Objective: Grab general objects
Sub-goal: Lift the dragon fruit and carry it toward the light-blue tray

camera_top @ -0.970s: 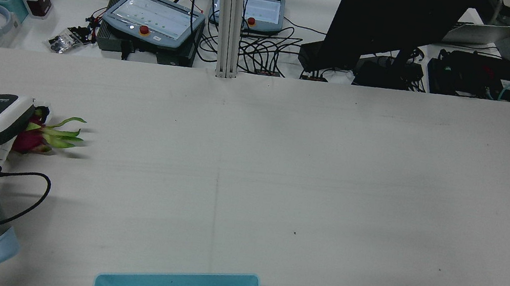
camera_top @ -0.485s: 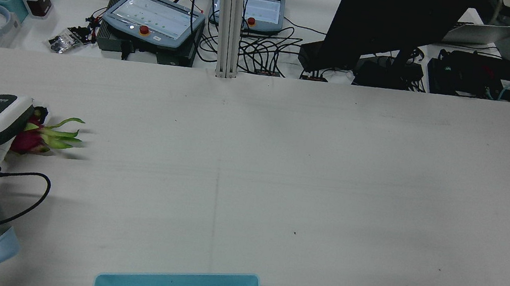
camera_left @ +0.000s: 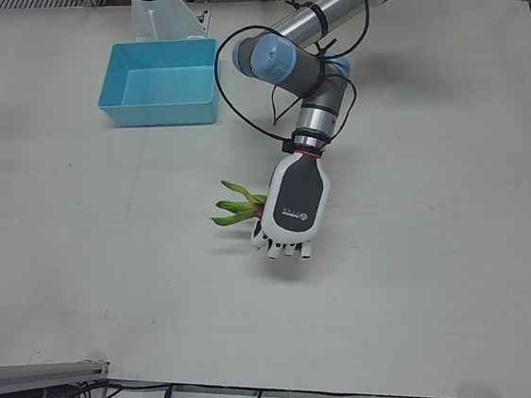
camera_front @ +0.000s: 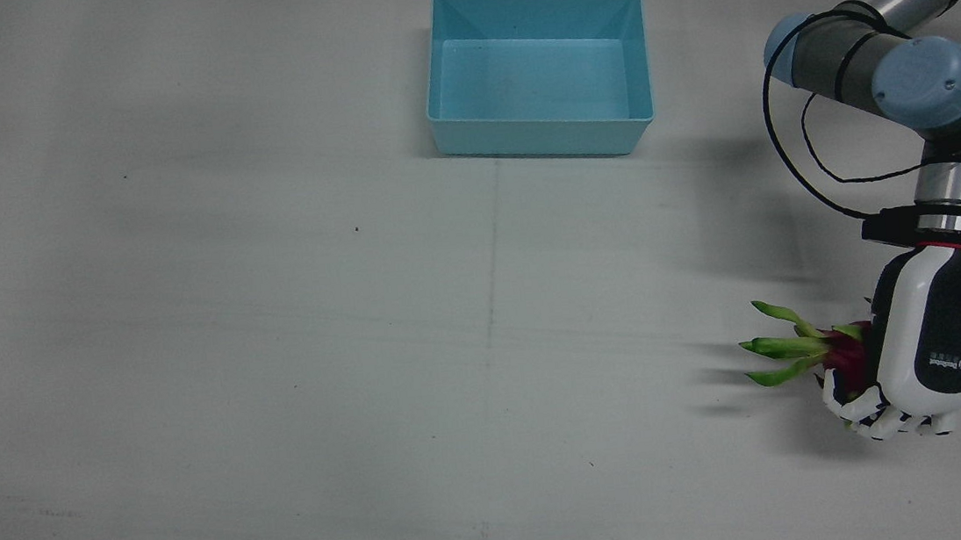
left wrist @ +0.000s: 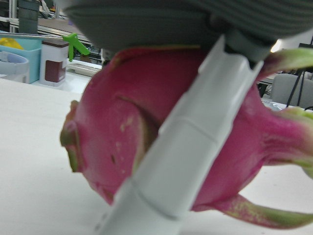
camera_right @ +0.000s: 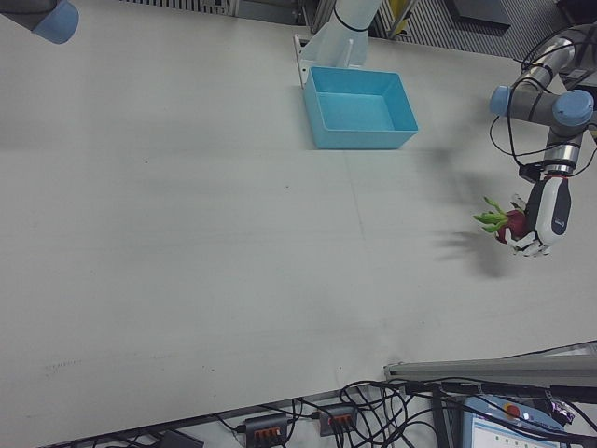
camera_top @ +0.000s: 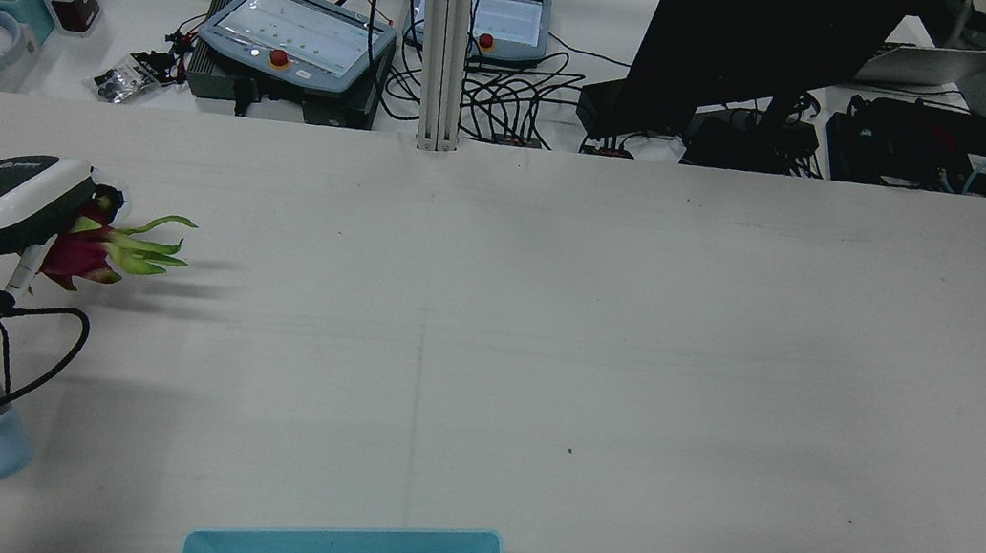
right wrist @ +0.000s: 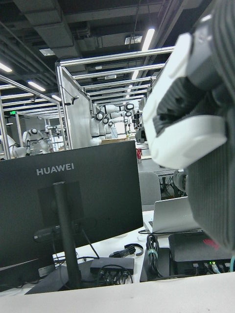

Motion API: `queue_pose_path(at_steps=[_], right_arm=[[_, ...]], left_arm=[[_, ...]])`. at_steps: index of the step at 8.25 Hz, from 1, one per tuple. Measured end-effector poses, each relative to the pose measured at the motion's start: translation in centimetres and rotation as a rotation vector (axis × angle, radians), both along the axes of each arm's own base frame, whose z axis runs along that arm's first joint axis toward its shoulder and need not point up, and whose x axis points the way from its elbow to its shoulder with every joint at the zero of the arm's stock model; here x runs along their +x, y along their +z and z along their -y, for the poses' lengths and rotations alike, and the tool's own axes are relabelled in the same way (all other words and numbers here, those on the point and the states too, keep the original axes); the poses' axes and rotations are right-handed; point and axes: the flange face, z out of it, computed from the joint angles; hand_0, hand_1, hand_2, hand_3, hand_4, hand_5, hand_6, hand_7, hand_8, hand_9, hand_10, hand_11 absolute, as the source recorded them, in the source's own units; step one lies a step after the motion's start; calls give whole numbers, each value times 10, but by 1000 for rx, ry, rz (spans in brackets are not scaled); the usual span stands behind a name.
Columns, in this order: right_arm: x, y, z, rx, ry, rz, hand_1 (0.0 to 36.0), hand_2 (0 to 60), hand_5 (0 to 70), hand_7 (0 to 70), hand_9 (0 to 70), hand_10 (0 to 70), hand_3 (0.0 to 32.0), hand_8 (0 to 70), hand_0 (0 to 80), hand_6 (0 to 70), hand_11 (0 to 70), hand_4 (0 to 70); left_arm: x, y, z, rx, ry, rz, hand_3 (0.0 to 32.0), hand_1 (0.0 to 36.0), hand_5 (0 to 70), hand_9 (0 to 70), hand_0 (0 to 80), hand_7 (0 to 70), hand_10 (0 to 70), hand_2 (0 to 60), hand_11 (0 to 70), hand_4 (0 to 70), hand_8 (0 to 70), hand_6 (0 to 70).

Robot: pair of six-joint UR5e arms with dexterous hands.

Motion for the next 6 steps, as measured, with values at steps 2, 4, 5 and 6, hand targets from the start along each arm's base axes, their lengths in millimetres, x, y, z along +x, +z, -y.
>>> queue_pose_path(at_steps=[2, 4, 5, 6], right_arm=[[0, 0, 0, 0, 1, 0, 0, 0, 0, 0, 0, 0, 0, 0, 0, 0, 0, 0], [0, 0, 0, 0, 0, 0, 0, 0, 0, 0, 0, 0, 0, 0, 0, 0, 0, 0], [0, 0, 0, 0, 1, 0, 0, 0, 0, 0, 0, 0, 0, 0, 0, 0, 0, 0], [0, 0, 0, 0, 1, 0, 0, 0, 0, 0, 0, 0, 0, 0, 0, 0, 0, 0]], left_arm=[[-2, -63, 32, 84, 219, -175, 0, 360, 700, 700, 800, 700, 700, 600, 700, 700, 700, 700], [13, -100, 37, 100, 409, -344, 0, 360, 700, 700, 800, 700, 700, 600, 700, 700, 700, 700], [24, -111, 31, 103, 483, -392, 0, 360, 700, 700, 800, 700, 700, 600, 700, 700, 700, 700], [45, -123, 14, 106, 567, -415, 0, 360, 700, 700, 800, 700, 700, 600, 700, 700, 700, 700]])
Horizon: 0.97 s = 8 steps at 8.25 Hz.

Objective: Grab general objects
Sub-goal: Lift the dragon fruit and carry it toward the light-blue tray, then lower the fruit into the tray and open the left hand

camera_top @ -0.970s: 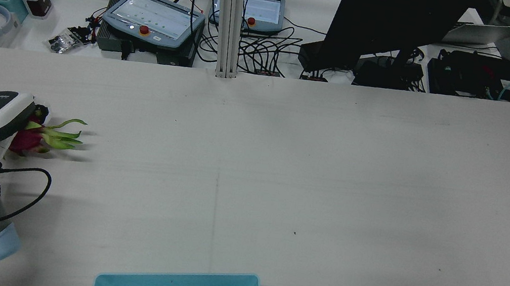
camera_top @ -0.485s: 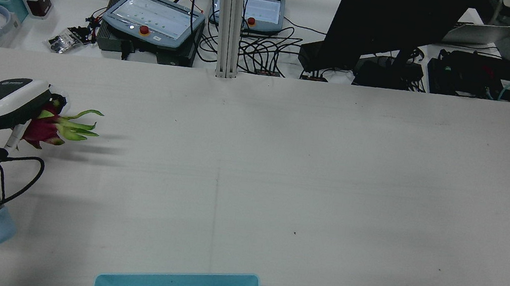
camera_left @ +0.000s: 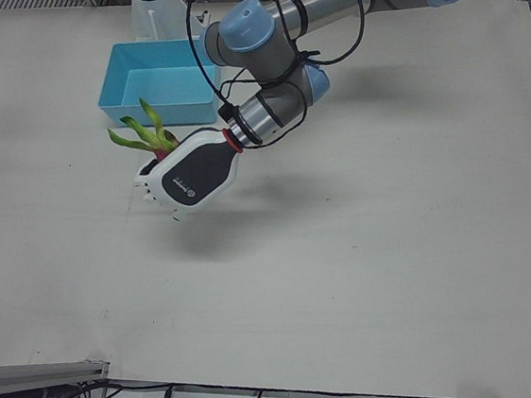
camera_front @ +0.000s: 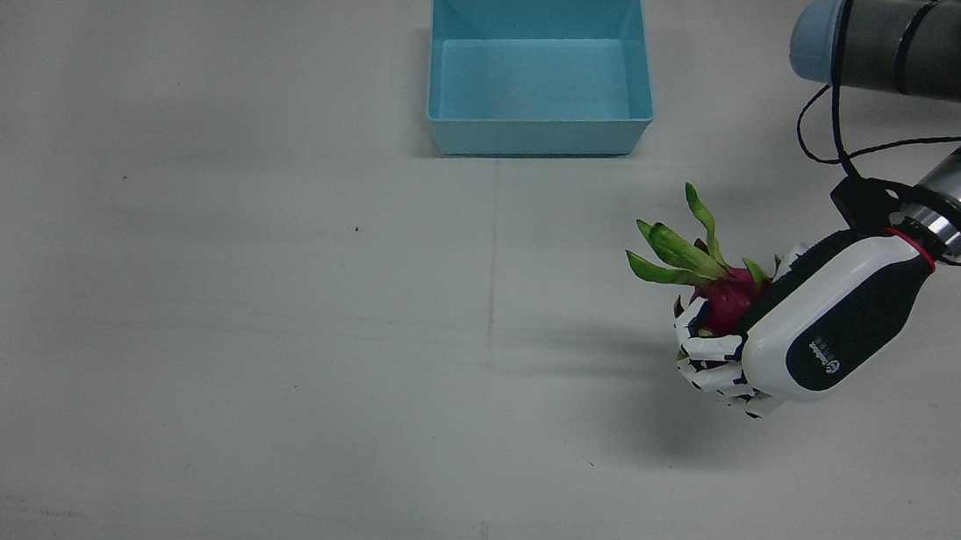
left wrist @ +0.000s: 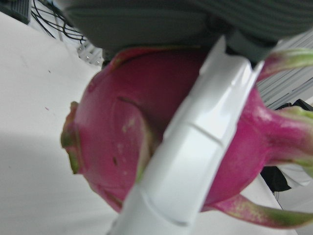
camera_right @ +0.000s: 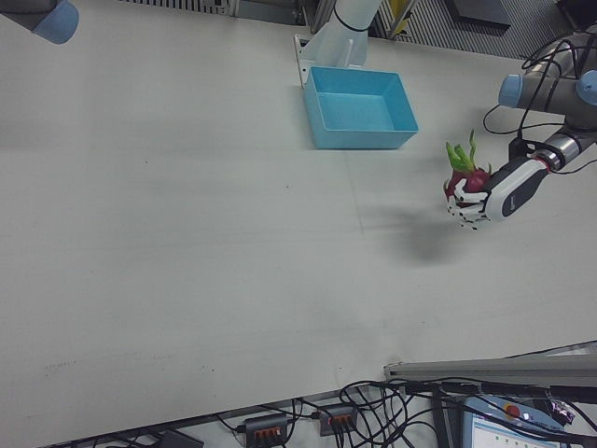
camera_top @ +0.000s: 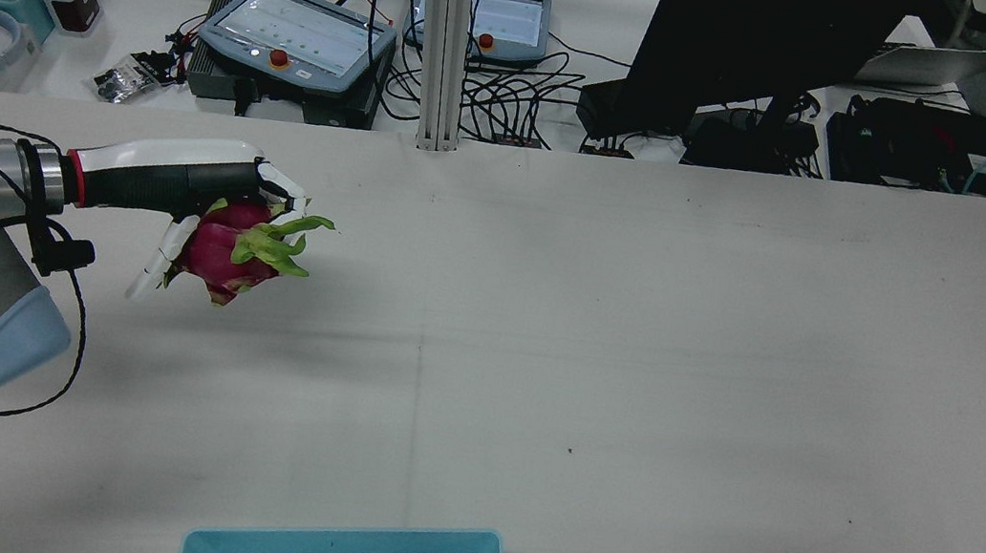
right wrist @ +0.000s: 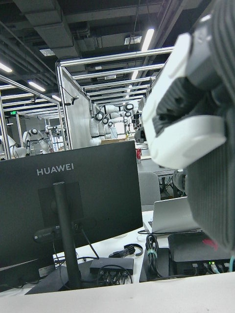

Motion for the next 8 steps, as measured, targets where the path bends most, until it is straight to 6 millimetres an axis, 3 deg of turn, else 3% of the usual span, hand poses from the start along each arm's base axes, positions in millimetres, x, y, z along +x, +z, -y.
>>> queue_pose_path(at_steps=[3, 6, 8], right_arm=[[0, 0, 0, 0, 0, 0, 0, 0, 0, 0, 0, 0, 0, 0, 0, 0, 0, 0], [0, 0, 0, 0, 0, 0, 0, 0, 0, 0, 0, 0, 0, 0, 0, 0, 0, 0], [0, 0, 0, 0, -1, 0, 0, 0, 0, 0, 0, 0, 0, 0, 0, 0, 0, 0]], left_arm=[[83, -62, -100, 54, 242, -60, 0, 360, 700, 700, 800, 700, 700, 600, 700, 700, 700, 700], [129, -138, -185, 85, 395, -111, 0, 360, 700, 700, 800, 700, 700, 600, 700, 700, 700, 700], [153, -154, -225, 85, 460, -127, 0, 360, 700, 700, 800, 700, 700, 600, 700, 700, 700, 700]])
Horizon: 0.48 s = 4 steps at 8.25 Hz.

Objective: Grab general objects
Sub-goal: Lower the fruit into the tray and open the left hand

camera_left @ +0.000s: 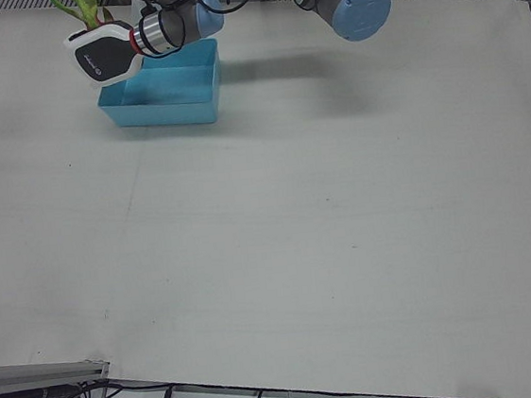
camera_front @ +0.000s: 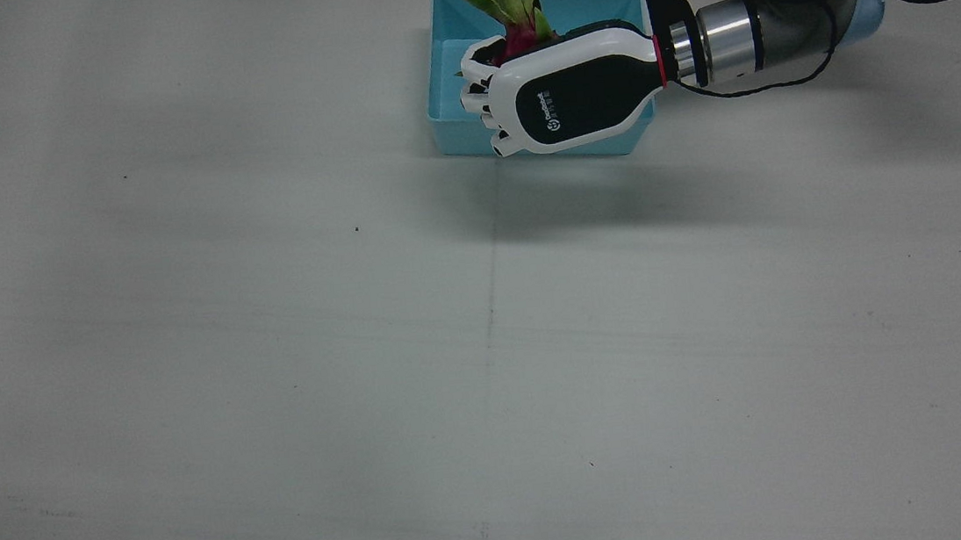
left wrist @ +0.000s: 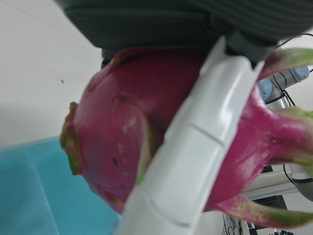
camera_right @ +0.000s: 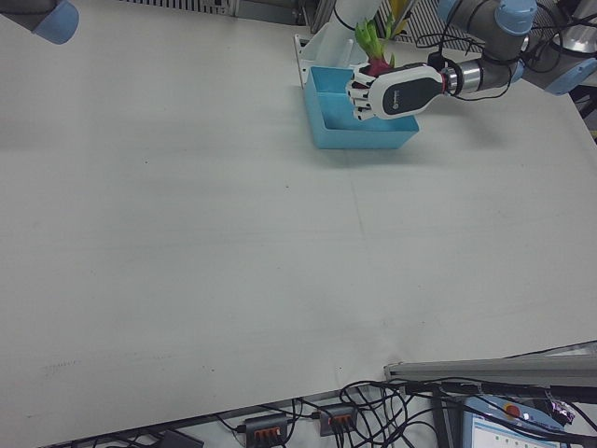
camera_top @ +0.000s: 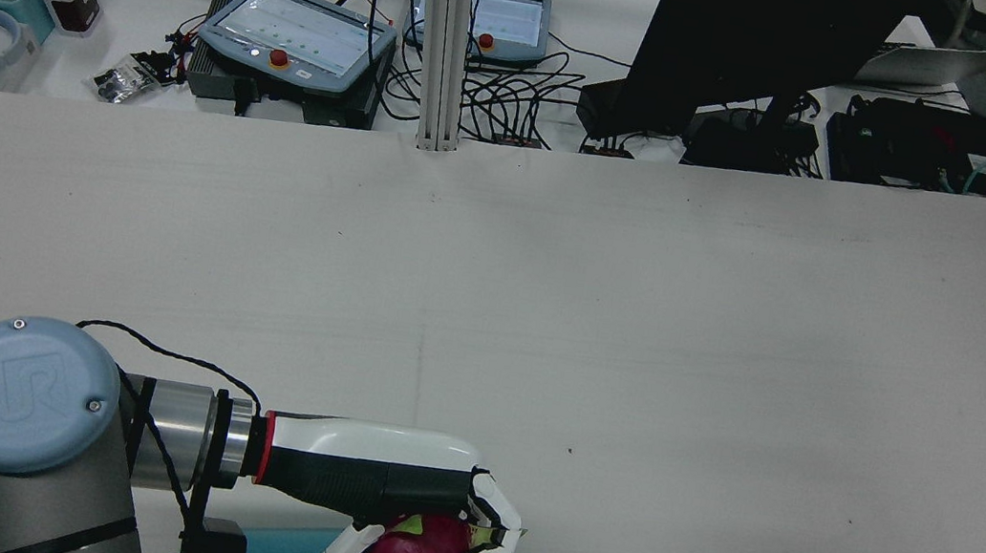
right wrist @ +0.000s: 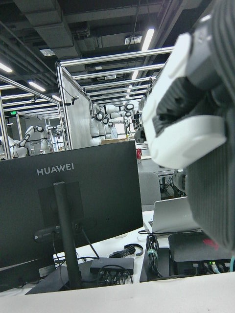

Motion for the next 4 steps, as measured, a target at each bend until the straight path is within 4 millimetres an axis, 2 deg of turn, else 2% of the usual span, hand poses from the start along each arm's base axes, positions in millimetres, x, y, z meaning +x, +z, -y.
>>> queue_pose_path(at_steps=[1, 2, 3, 4], right_arm=[[0, 0, 0, 0, 0, 0, 0, 0, 0, 0, 0, 0, 0, 0, 0, 0, 0, 0], [0, 0, 0, 0, 0, 0, 0, 0, 0, 0, 0, 0, 0, 0, 0, 0, 0, 0], [0, 0, 0, 0, 1, 0, 0, 0, 0, 0, 0, 0, 0, 0, 0, 0, 0, 0], [0, 0, 0, -1, 1, 0, 0, 0, 0, 0, 0, 0, 0, 0, 0, 0, 0, 0]], left_arm=[[3, -1, -7, 3, 8, 1, 0, 360, 700, 700, 800, 700, 650, 562, 700, 700, 646, 700], [3, 1, -10, 2, 9, 13, 54, 277, 700, 276, 800, 495, 182, 12, 292, 344, 165, 240], [2, 4, -11, -1, 8, 27, 116, 263, 700, 86, 800, 177, 85, 0, 155, 126, 45, 97], [0, 6, -11, 0, 3, 41, 106, 241, 700, 62, 800, 143, 77, 0, 144, 74, 28, 75]])
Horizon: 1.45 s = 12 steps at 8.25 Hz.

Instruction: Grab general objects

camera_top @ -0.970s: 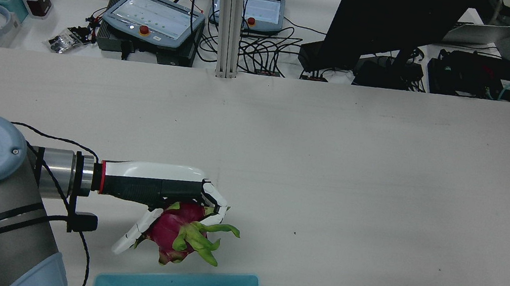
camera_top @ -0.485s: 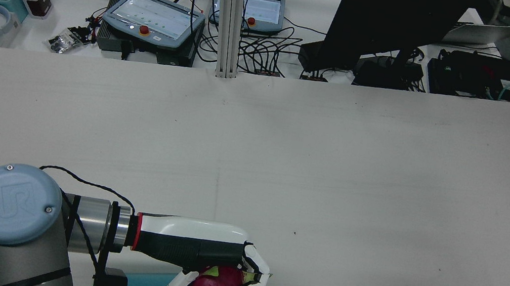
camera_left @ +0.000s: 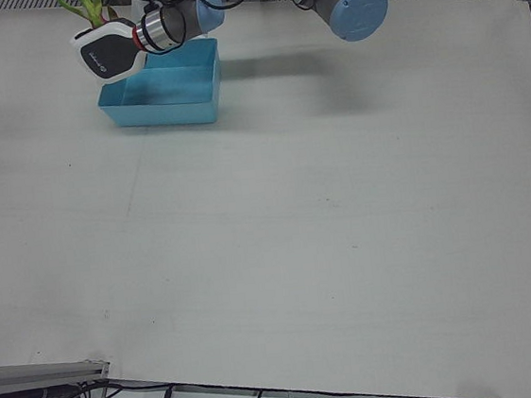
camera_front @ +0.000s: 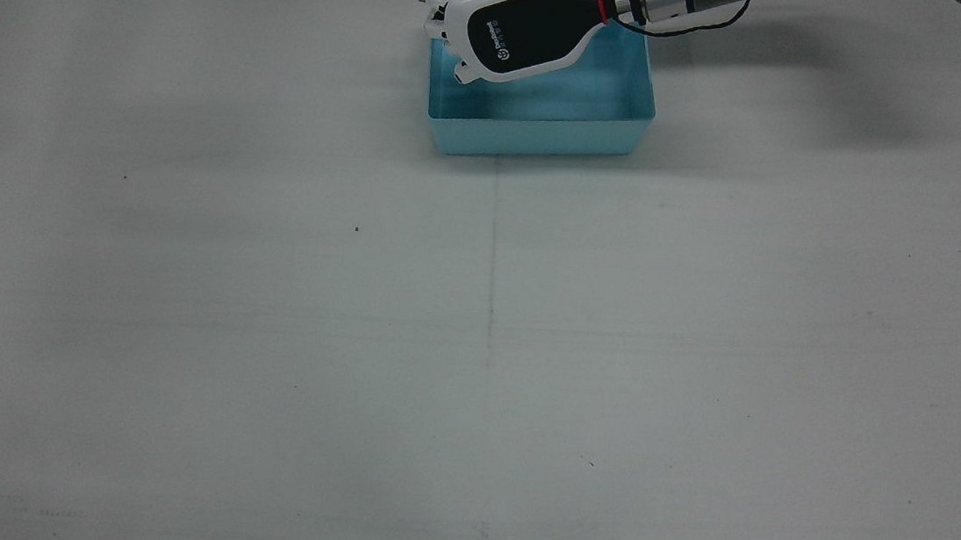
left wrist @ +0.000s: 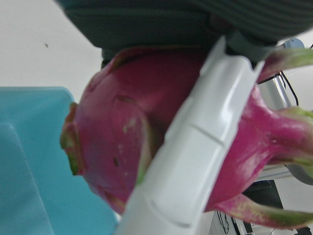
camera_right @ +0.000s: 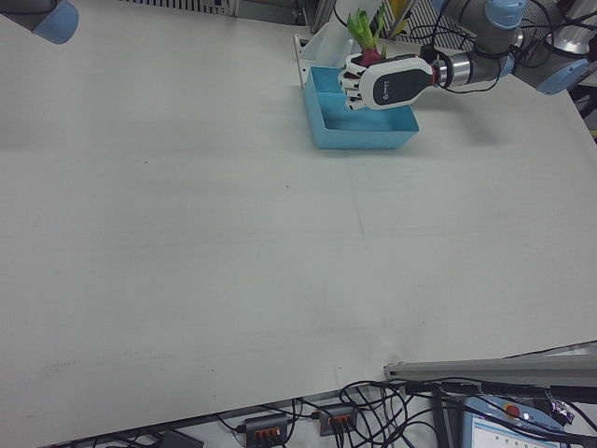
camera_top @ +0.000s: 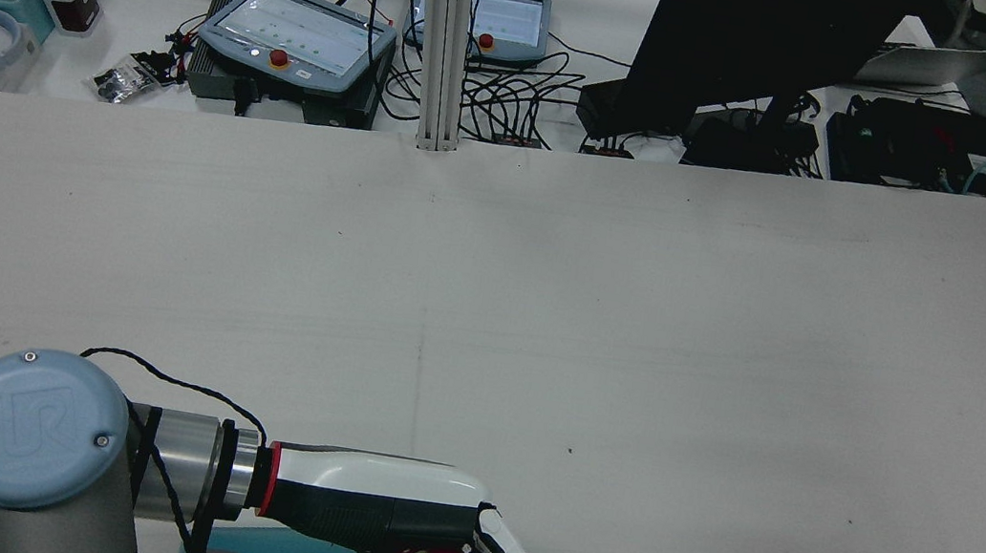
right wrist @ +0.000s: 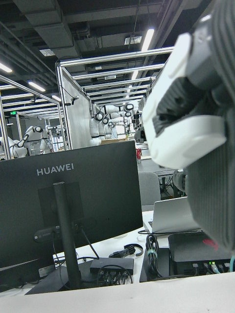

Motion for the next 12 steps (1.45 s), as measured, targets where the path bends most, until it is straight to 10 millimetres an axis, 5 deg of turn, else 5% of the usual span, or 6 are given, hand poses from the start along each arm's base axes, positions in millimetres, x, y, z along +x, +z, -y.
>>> queue_pose_path(at_steps=[1, 2, 8, 9, 10, 12], right_arm=[[0, 0, 0, 0, 0, 0, 0, 0, 0, 0, 0, 0, 0, 0, 0, 0, 0, 0], [0, 0, 0, 0, 0, 0, 0, 0, 0, 0, 0, 0, 0, 0, 0, 0, 0, 0], [0, 0, 0, -1, 0, 0, 0, 0, 0, 0, 0, 0, 0, 0, 0, 0, 0, 0], [0, 1, 0, -1, 0, 0, 0, 0, 0, 0, 0, 0, 0, 0, 0, 0, 0, 0], [0, 1, 0, -1, 0, 0, 0, 0, 0, 0, 0, 0, 0, 0, 0, 0, 0, 0], [0, 0, 0, -1, 0, 0, 0, 0, 0, 0, 0, 0, 0, 0, 0, 0, 0, 0]], left_arm=[[-2, 1, 0, 5, -4, 7, 162, 241, 700, 51, 800, 127, 60, 0, 120, 27, 18, 54], [-6, -1, -1, 10, -8, 7, 320, 248, 700, 39, 800, 105, 41, 0, 94, 0, 12, 18], [-18, 6, 2, 7, -23, 26, 320, 239, 700, 2, 800, 76, 15, 0, 57, 0, 10, 0], [-32, 10, 18, 1, -54, 40, 320, 227, 700, 12, 800, 106, 16, 0, 56, 0, 33, 7], [-63, 16, 52, -4, -124, 49, 316, 163, 700, 27, 714, 163, 2, 0, 24, 0, 114, 35], [-143, 32, 134, -25, -296, 45, 164, 161, 700, 55, 757, 246, 50, 0, 92, 97, 151, 78]])
